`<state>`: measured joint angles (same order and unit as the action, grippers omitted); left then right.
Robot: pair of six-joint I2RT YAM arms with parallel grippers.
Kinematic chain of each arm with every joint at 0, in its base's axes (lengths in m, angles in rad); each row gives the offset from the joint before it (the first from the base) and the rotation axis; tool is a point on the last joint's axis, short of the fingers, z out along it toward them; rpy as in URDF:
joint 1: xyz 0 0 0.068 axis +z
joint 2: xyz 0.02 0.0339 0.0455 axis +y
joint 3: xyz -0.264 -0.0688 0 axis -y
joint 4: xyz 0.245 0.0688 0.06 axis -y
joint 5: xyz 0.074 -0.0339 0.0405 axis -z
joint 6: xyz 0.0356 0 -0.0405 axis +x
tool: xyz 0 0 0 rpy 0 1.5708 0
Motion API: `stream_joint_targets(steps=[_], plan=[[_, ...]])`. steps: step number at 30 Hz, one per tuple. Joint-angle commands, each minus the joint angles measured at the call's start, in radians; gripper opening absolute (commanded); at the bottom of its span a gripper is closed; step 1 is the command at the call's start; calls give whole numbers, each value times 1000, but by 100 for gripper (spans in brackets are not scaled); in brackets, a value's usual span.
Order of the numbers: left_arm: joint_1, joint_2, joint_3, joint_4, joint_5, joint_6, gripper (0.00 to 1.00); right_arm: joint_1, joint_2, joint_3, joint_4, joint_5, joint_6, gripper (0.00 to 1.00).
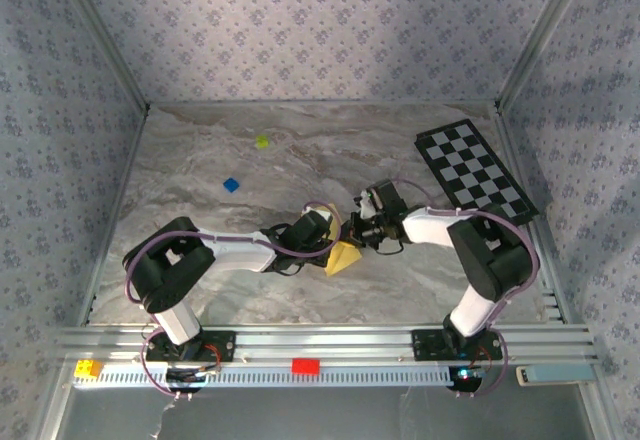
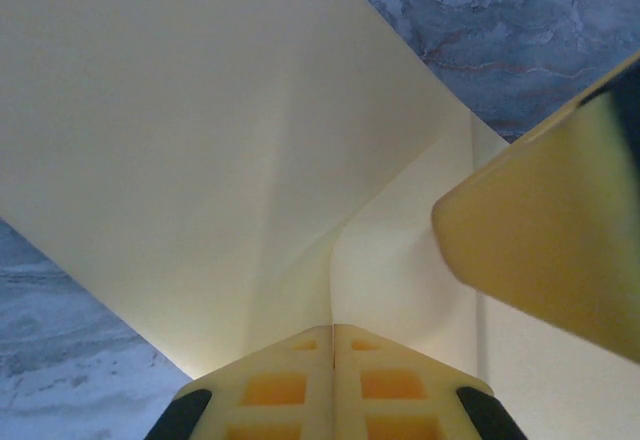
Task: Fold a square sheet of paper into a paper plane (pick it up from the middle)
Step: Fold the triangle a second time at the center of the table.
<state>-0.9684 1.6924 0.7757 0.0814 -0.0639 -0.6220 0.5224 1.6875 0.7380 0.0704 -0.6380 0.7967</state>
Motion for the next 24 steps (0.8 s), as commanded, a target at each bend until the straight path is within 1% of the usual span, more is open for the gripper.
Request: stream_joint_targets(steps=[1,2,6,10,12,14,16,18,21,24], plan=[[3,24,-11,-77,15,7,0,-3,48,7,16,-47,-2,4],[3,24,-11,-78,16,8,0,-5,59,10,2,-50,-10,3],[4,17,-12,-76,16,4,0,-10,76,-1,-77,6,-57,3],[4,-2,5,-93,12,-2,0,-12,81,-30,-76,27,-56,2],[4,-27,22,-119,5,-13,6,-12,77,-38,-60,29,-41,2],[5,-62,46,-167,-21,-35,19,-10,76,-36,-55,31,-33,2],[5,-109,63,-208,-38,-61,25,-7,69,-38,-56,50,-19,1],[7,-153,70,-256,-64,-108,35,-4,59,-55,-35,70,13,1],[5,-216,46,-261,-51,-190,35,-1,36,-94,14,101,74,1],[4,-266,-1,-191,0,-246,24,2,24,-119,50,111,121,1]])
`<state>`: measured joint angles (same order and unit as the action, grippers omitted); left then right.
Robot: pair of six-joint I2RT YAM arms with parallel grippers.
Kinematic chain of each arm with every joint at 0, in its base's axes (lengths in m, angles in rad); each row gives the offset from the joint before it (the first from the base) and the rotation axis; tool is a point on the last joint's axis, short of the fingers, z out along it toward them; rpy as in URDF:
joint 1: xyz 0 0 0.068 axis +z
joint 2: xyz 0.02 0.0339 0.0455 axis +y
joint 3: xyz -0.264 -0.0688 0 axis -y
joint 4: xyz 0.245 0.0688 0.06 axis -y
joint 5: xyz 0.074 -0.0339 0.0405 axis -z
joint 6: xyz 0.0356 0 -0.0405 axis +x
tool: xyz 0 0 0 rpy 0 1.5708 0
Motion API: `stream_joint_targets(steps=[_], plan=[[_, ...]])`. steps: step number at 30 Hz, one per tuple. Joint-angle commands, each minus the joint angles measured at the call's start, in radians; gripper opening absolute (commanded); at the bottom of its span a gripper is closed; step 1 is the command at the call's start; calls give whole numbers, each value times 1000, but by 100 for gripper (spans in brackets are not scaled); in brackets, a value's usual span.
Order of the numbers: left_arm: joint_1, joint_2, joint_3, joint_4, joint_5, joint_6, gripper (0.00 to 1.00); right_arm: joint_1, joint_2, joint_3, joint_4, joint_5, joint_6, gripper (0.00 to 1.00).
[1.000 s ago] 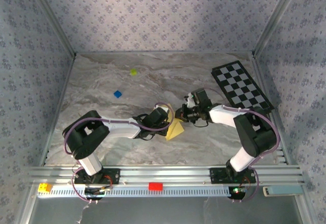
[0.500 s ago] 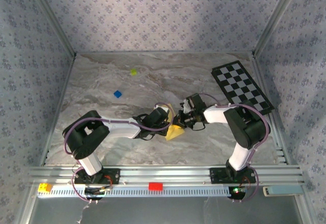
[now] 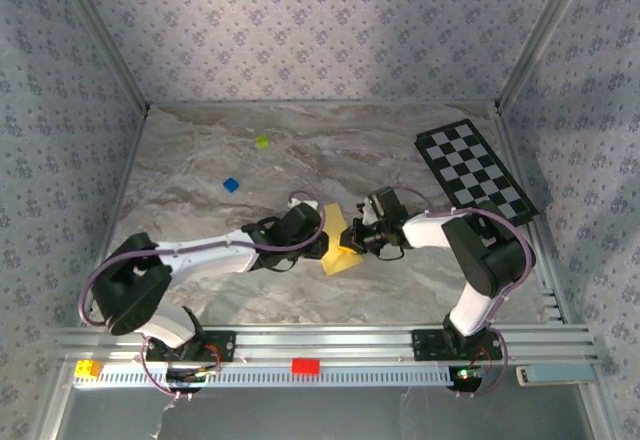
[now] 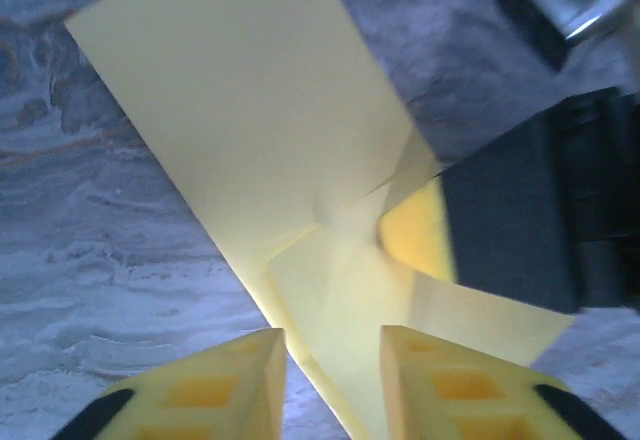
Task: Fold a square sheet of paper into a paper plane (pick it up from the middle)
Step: Fold the triangle a second time at the center of the table.
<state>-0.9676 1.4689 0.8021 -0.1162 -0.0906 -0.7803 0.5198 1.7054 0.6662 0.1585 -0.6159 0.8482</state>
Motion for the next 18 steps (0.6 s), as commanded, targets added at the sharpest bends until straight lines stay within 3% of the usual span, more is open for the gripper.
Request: stream_joint_targets(steps=[1,7,18], plan=[[3,-53,-38,32,45,-99,19,6,3,-53,-32,94,81,1],[1,-17,-24,115,173,-115,5,20,-13,-84,4,114,118,1],[-2,136,52,125,204,-149,1,25,-18,-81,10,107,108,2]])
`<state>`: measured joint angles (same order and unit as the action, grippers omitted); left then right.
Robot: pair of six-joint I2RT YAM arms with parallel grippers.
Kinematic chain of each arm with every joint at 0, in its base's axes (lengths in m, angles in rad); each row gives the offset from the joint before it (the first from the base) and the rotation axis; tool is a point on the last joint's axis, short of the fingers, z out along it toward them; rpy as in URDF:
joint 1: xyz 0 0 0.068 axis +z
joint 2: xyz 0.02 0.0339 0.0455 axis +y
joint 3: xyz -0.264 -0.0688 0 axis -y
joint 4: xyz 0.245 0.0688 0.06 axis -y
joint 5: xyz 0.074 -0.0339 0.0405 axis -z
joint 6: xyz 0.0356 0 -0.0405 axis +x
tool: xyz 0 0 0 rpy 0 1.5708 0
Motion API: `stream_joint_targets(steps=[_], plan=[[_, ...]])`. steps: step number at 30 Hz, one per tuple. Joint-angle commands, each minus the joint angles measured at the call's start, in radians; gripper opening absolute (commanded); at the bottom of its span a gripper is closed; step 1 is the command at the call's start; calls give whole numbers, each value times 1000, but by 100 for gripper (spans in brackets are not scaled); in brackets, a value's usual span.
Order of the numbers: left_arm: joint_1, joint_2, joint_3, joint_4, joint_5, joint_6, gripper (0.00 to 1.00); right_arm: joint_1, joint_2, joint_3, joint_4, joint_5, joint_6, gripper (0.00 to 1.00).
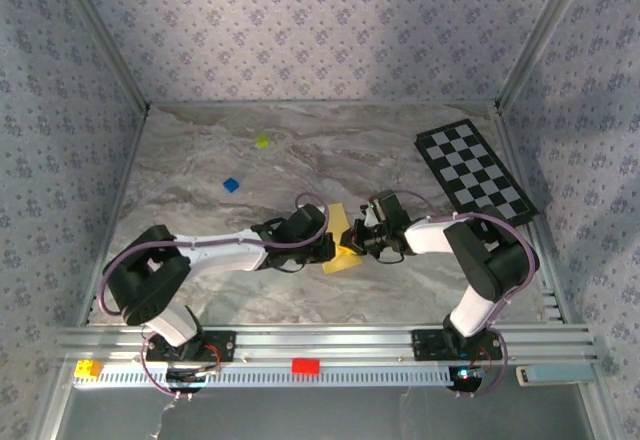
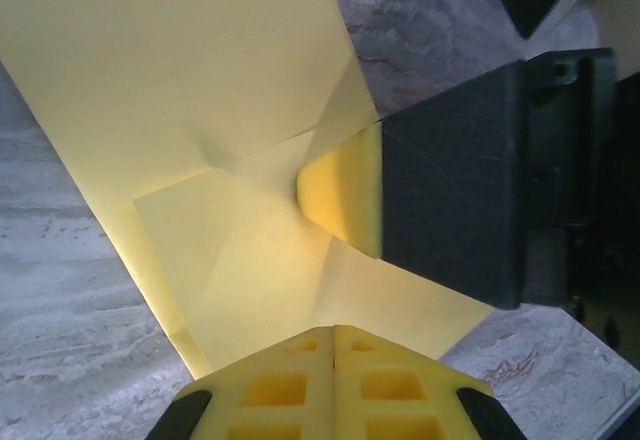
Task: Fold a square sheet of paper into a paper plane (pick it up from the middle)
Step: Fold the triangle a second time at the center of the table.
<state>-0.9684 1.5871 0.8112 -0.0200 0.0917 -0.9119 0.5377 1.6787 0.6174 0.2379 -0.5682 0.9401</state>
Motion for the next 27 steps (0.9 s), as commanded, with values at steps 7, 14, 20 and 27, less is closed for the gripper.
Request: stream_joint_targets(steps=[7,14,20,27], plan=[[0,92,70,52,64,-29,0,8,17,-32,-64,54,14,2],[-1,122,37,54,61,-66,0,7,23,-33,-65,52,8,2],[-7,117,-19,98,61,-100,0,6,22,-33,-45,39,5,4],[-22,108,-54,134,49,-126,0,6,14,-15,-26,0,-15,11]])
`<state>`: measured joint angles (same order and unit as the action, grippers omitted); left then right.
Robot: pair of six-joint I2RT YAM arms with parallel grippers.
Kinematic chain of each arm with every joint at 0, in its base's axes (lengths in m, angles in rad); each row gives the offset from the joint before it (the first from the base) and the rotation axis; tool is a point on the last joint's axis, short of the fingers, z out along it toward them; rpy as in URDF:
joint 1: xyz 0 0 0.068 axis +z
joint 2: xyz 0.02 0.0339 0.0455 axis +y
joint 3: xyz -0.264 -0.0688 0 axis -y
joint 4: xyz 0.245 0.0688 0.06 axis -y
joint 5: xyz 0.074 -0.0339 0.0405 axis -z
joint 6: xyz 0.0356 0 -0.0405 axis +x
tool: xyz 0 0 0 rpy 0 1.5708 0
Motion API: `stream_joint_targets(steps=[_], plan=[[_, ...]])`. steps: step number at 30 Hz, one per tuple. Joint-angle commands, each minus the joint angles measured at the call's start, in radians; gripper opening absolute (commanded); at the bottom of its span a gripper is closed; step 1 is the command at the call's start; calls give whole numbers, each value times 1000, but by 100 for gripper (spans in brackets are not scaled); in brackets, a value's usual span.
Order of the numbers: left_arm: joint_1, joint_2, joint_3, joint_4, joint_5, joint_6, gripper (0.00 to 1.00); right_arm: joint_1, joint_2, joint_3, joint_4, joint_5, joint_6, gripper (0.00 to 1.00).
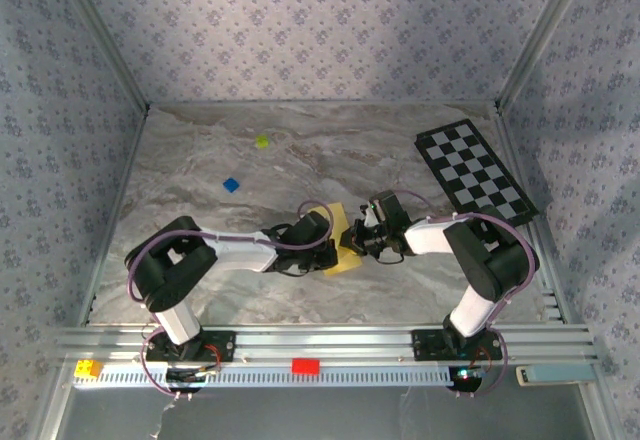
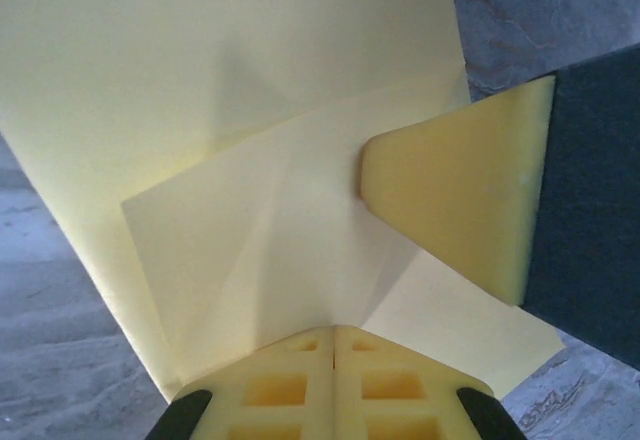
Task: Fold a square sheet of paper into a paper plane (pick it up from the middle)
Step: Fold the triangle a second time at the center of the table.
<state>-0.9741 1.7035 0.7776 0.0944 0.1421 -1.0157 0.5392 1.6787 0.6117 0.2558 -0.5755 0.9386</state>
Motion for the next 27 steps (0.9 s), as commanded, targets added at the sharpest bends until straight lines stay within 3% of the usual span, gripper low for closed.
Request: stream_joint_targets(steps=[1,6,13,20,24,27], plan=[[-18,-7,-21,23,-1,-25,0,5,12,-7,-45,6,-18,12],[-30,-10,-35,43,-7,-39,0,4,-1,5,-55,-4,-36,15],[-36,-31,-50,46,-28,-29,0,-1,-19,8,-78,-6,-57,5],[-37,-58,-60,45,-38,1,0,7,-68,42,-116,-32,-114,5],[-37,-70,-64,47,-44,13,0,20,-31,71,-135,-56,-129,5],[-37,-80,-66,49,-45,20,0,27,1,80,-186,-4,-123,4]])
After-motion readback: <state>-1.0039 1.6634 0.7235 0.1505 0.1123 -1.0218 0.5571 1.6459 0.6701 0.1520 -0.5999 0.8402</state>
